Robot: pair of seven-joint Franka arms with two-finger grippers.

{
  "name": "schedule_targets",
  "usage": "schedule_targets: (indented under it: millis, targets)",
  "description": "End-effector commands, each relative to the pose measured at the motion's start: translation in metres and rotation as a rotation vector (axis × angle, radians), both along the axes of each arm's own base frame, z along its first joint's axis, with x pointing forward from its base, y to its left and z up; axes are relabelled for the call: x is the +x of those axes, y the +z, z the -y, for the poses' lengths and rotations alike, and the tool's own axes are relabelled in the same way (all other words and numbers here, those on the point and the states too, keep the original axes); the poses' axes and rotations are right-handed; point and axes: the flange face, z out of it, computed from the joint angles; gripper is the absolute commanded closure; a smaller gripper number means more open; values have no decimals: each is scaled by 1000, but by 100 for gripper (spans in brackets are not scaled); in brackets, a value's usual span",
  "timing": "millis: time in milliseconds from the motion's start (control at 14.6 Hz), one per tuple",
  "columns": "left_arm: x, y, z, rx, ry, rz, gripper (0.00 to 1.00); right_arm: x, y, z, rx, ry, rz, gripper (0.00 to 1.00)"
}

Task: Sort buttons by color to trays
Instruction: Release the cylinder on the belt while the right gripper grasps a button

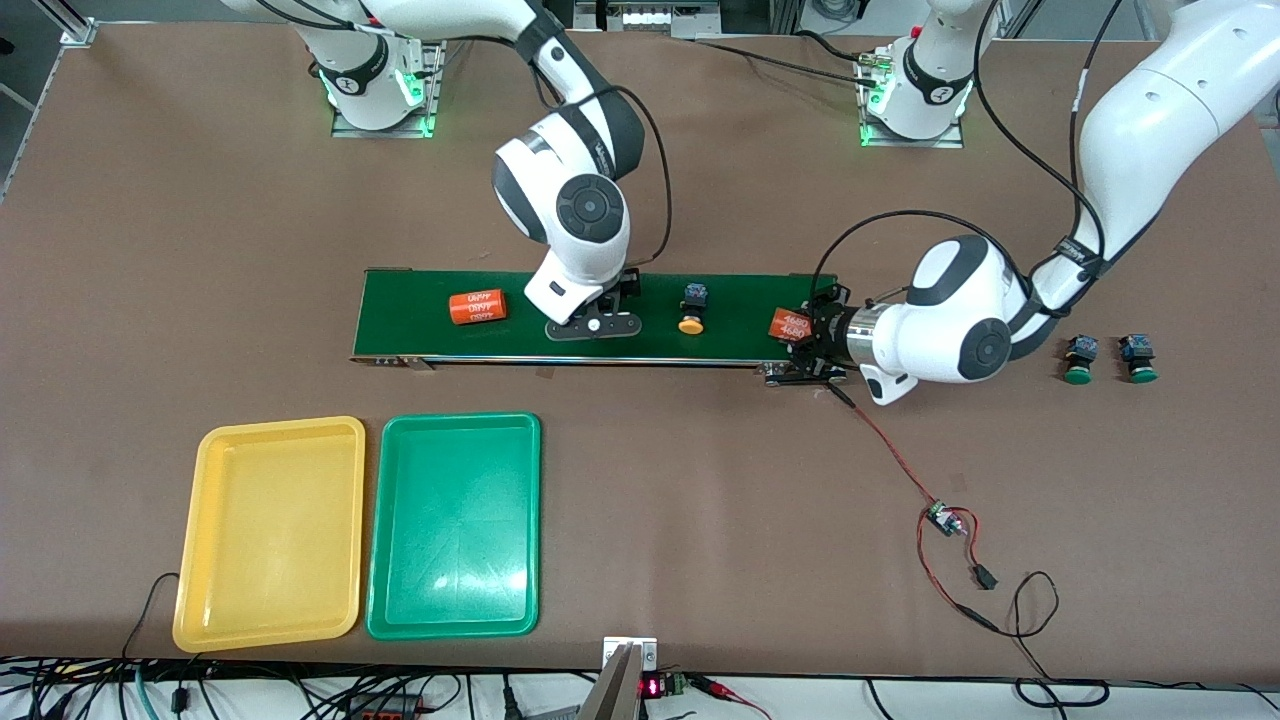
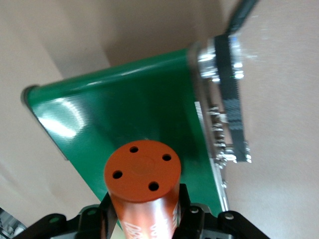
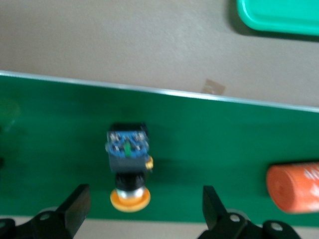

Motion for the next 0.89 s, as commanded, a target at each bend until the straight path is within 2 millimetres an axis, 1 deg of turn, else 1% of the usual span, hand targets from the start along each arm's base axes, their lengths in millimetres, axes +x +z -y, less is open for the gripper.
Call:
schedule_targets:
  millis: [0,69,137,206,275,344,412,481,550,619,687,825]
  targets:
    - [-6,2,-1,21,75,-32,77,8,-11,3,16,45,6,0]
    - [-6,1,-1,23,82,-35,74,9,-14,4,15,48,4,0]
    - [-8,0,1,29,88,-45,68,10,-18,5,10,49,1,5]
    - [-10,0,1,45,106,-60,58,9,-21,5,7,51,-2,17]
    - [-11,2,1,57,107,-66,38,9,-23,5,4,49,-4,23]
    - [-11,5,1,69,87,-65,0,8,-24,6,1,49,-8,44]
    - [-9,12,0,80,75,-58,0,7,-25,6,-2,50,-11,54]
    - [0,23,-4,85,79,-43,0,6,-26,6,-4,50,-15,65]
    - [10,33,-8,88,83,-38,0,8,-25,7,-4,46,-15,73]
    - [22,45,-13,94,87,-32,0,9,-24,8,-3,42,-14,76]
    - [32,57,-19,98,84,-29,0,9,-22,6,-1,46,-10,83]
    - [52,82,-28,82,24,7,0,14,-11,7,9,48,6,90]
